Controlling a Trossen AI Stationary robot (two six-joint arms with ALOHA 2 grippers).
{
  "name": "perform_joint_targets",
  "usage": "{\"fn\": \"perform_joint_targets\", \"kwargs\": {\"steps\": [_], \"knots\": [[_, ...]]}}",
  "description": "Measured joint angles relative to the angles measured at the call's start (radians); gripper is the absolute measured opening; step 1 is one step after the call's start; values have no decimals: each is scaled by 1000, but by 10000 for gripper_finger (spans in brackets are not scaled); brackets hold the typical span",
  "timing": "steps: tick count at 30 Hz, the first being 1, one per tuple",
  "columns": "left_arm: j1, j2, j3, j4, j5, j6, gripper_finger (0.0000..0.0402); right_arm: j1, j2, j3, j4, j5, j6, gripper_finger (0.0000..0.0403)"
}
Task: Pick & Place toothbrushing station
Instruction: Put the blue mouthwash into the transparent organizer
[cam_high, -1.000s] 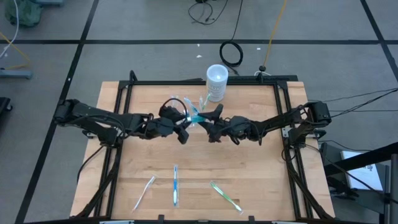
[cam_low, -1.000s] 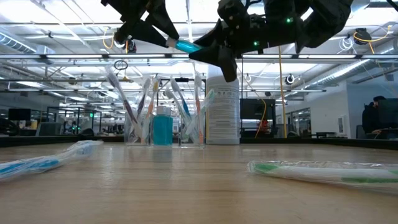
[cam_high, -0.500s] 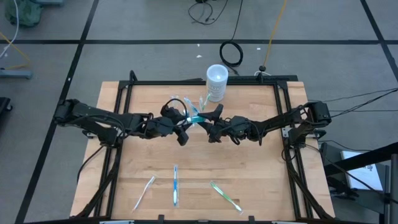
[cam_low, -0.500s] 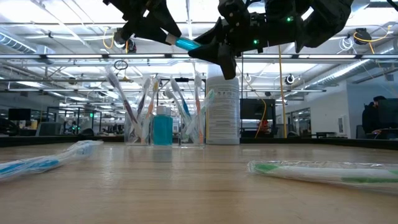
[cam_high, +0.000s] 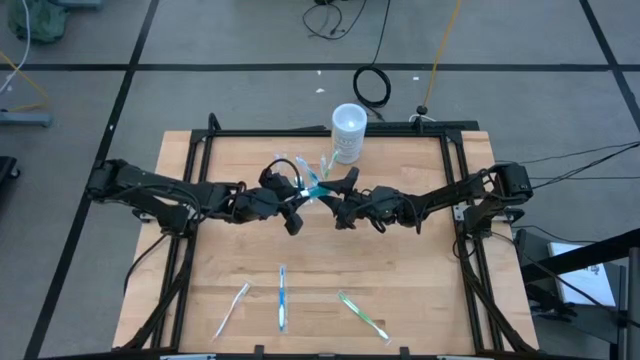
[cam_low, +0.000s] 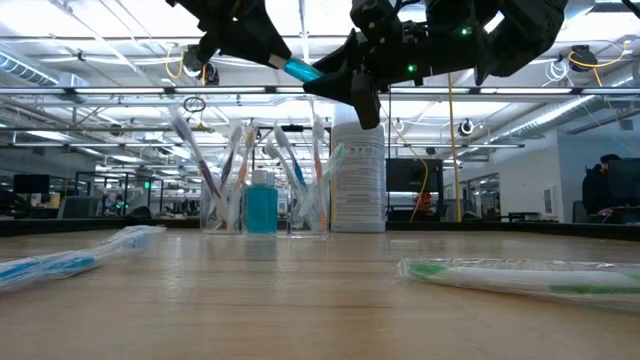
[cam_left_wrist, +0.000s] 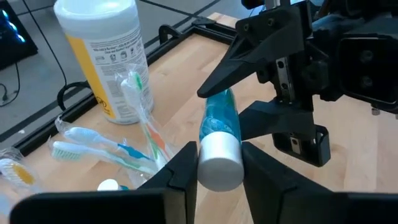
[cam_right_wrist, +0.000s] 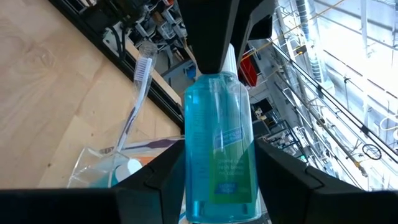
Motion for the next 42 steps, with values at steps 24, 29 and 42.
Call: {"fn": "perform_joint_targets", "kwargs": {"steps": [24, 29, 42], "knots": [[-6, 1, 50, -144, 16, -5, 90, 198, -206, 2, -305, 110, 73, 235], [27, 5, 212, -383, 100, -33, 90, 257, -310, 2, -464, 224, 197, 229], [230, 189, 362, -738, 349, -26, 90, 275, -377, 1, -658, 239, 398, 224]]}}
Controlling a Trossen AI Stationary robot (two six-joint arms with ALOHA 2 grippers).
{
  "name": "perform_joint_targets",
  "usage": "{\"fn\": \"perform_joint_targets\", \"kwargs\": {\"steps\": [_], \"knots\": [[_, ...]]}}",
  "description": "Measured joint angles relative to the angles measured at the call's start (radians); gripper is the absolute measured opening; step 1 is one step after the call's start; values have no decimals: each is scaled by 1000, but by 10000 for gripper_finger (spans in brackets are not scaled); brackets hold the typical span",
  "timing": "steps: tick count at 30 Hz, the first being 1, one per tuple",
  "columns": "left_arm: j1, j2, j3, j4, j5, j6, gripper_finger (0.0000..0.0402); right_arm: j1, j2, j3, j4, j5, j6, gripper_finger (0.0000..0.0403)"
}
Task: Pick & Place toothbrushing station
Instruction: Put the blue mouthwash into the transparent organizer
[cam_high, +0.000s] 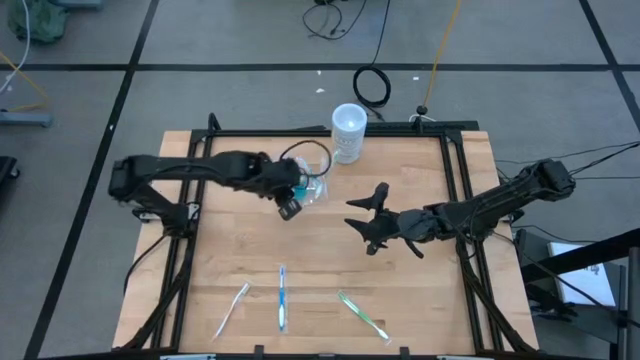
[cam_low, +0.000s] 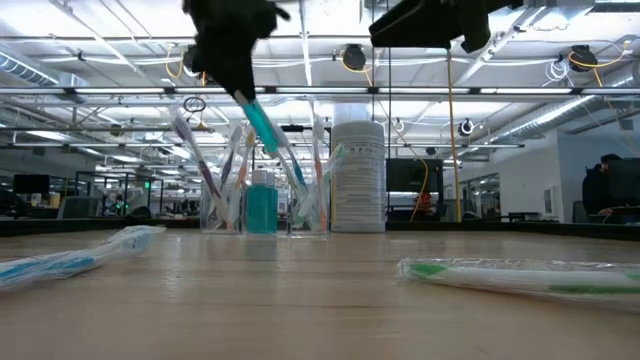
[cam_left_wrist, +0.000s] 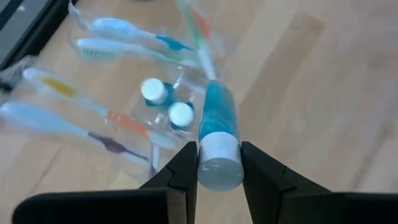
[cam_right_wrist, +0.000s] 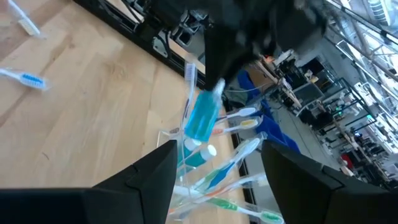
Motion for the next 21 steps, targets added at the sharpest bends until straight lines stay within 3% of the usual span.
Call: {"fn": "perform_joint_targets", "kwargs": {"steps": [10, 14, 21], "knots": [[138, 95, 0, 37, 50, 59, 90, 0, 0, 0, 5, 0, -3, 222], [175, 127, 2, 39, 114, 60, 90, 0, 0, 0, 0, 0, -3, 222], [198, 199, 2, 39, 174, 85, 124, 0, 0, 0, -1, -1, -3, 222]]}}
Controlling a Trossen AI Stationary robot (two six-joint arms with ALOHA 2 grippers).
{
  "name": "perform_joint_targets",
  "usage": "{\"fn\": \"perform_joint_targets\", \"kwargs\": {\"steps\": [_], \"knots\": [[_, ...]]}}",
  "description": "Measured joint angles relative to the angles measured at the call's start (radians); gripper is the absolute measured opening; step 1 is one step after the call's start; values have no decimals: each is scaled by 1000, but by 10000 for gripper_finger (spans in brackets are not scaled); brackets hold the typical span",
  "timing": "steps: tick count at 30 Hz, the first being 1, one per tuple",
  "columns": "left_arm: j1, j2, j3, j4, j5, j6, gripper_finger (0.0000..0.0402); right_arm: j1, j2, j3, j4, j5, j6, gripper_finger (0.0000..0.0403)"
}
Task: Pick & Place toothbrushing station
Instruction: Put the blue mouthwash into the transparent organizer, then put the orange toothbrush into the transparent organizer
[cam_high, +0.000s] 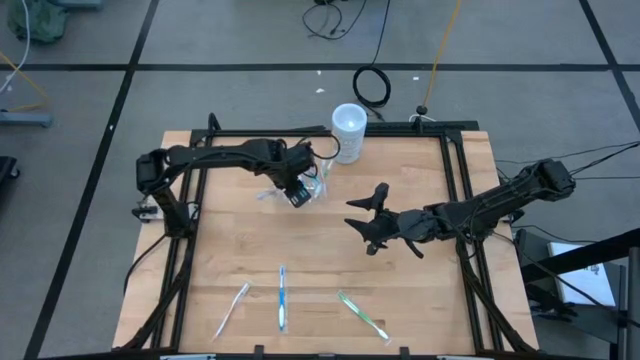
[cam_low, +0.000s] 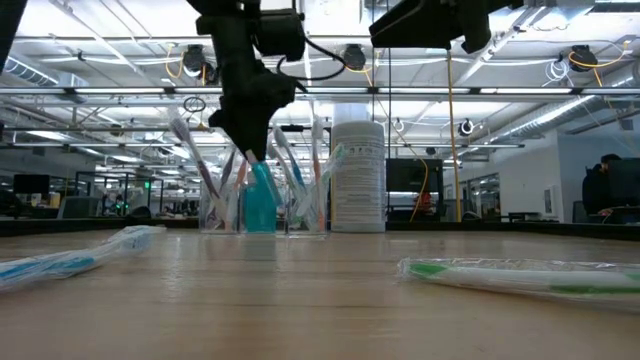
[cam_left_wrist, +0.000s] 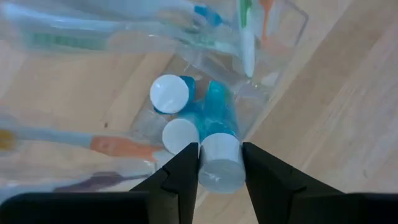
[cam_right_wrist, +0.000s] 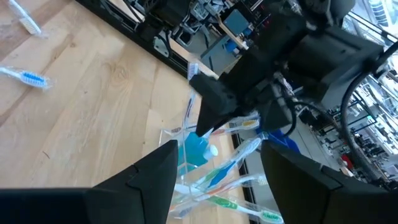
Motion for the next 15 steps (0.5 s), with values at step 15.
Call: {"fn": "perform_joint_targets", "kwargs": {"steps": [15], "knots": [[4, 15, 0, 152, -12, 123, 151, 0, 0, 0, 0, -1, 0, 222]]}}
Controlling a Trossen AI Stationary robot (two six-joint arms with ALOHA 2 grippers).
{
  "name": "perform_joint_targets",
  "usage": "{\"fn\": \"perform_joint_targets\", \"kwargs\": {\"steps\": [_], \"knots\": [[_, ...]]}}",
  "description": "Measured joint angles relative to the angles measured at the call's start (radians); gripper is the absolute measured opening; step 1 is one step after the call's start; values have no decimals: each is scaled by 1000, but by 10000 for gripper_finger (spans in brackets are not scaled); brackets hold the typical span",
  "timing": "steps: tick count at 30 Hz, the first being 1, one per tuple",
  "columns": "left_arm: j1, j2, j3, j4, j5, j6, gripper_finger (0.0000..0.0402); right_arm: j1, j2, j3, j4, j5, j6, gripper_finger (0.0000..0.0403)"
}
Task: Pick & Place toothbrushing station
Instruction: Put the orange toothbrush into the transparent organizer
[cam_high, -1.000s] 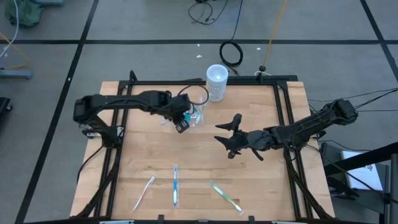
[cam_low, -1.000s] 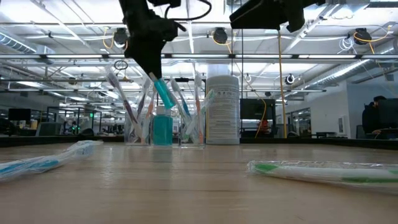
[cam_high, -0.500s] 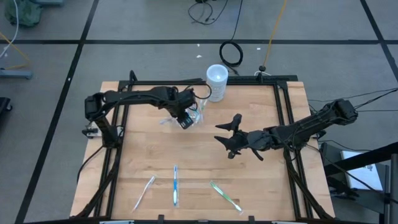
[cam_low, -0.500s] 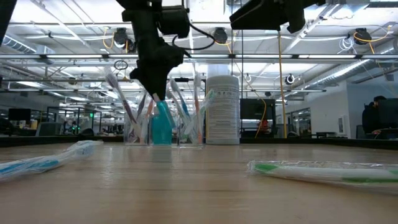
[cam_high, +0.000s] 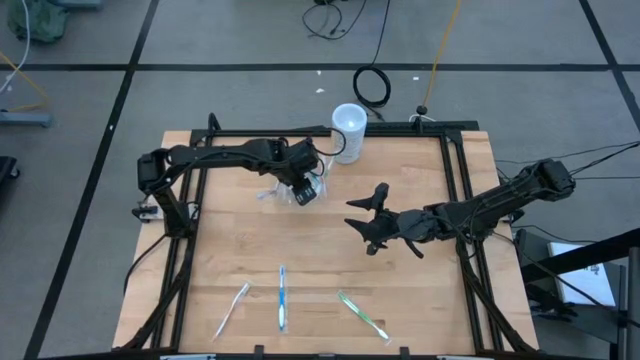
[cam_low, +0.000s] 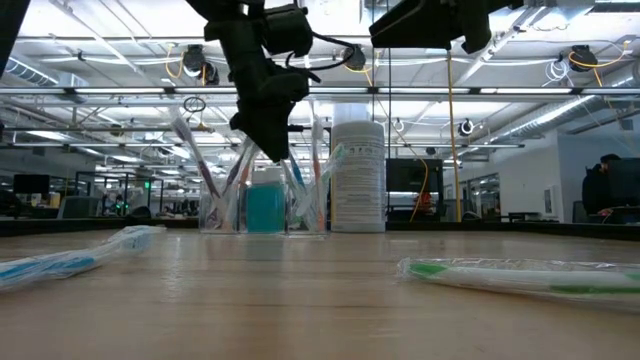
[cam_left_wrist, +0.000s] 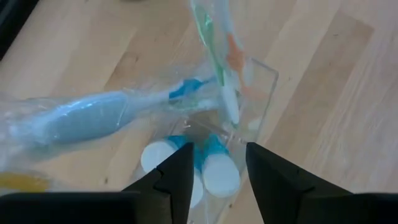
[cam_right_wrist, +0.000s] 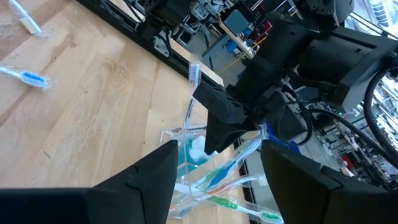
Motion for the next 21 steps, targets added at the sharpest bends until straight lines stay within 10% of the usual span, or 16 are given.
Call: {"fn": "perform_joint_targets", "kwargs": {"steps": [21], "knots": [[-79, -263, 0, -118, 29, -113, 124, 0, 0, 0, 0, -1, 0, 222]]}}
